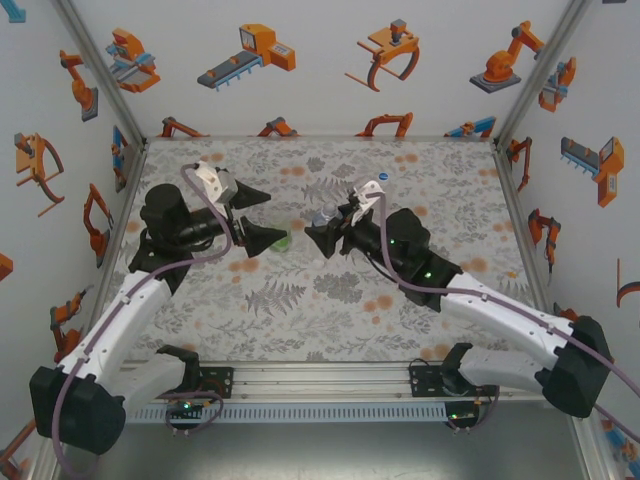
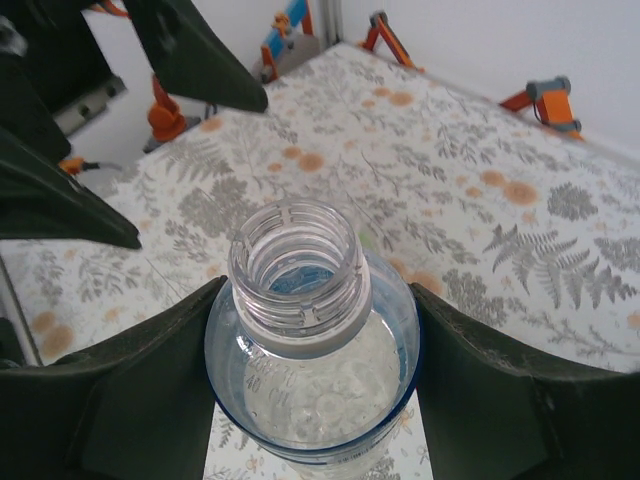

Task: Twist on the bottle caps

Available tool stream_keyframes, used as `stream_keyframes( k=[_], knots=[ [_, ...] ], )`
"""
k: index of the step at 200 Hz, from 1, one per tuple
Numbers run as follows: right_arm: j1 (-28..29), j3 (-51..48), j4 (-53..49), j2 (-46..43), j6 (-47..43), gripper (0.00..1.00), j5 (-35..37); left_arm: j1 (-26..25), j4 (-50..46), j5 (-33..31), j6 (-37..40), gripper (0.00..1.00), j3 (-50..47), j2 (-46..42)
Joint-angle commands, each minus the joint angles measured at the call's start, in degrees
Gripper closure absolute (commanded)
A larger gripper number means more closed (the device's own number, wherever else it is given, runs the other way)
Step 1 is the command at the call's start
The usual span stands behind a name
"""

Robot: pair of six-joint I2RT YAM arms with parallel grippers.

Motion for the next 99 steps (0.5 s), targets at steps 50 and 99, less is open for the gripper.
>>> stream_keyframes(
  k=[50, 99],
  knots=[
    [-0.19, 7.83, -2.14, -2.42, 0.38, 0.88, -18.50, -6.21, -6.28, 19.22, 5.17, 0.06, 4.93, 2.83],
    [-0.15, 8.46, 4.94, -0.56, 3.76, 0.89, -28.12, -9.15, -12.74, 19.45, 8.96, 0.06, 7.00, 3.72]
  ],
)
